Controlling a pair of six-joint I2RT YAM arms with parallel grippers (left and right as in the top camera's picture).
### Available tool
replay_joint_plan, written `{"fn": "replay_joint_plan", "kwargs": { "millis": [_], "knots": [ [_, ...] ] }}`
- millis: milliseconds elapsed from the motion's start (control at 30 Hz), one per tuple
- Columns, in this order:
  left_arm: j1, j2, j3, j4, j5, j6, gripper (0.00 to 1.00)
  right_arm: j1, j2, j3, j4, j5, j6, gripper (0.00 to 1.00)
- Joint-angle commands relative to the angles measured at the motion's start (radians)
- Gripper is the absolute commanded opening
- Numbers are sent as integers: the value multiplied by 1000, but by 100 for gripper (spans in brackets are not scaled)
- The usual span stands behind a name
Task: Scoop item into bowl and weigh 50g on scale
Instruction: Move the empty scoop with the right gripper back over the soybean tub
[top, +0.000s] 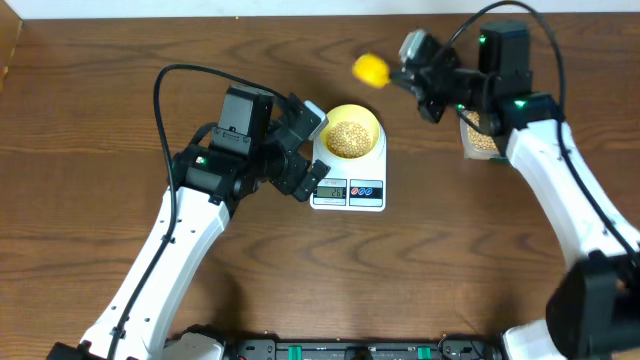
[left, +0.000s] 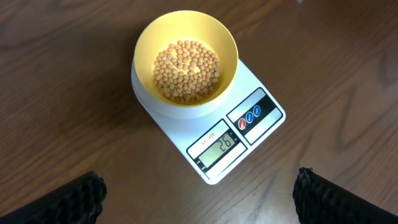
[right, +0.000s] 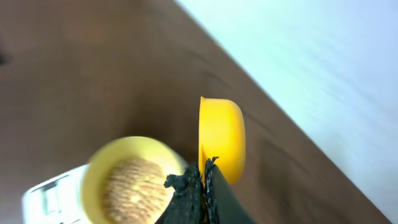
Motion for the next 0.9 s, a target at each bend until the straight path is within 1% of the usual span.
{"fn": "replay_joint_plan", "kwargs": {
  "millis": [0, 167, 300, 500, 667, 867],
  "knots": [
    [3, -15, -6, -3, 13, -9, 98, 10, -59, 0, -4, 367, 216, 1],
    [3, -15, -6, -3, 13, -9, 98, 10, -89, 0, -45, 645, 335, 1],
    [3, -15, -6, -3, 13, -9, 98, -8, -89, 0, -123, 775, 424, 1],
    [3, -15, -6, -3, 13, -9, 98, -65, -89, 0, -252, 838, 559, 1],
    [3, -15, -6, -3, 13, -9, 98, -98, -89, 0, -314, 843, 603, 1],
    [3, -15, -6, -3, 13, -9, 98, -124, -89, 0, -371, 919, 631, 1]
  ]
}}
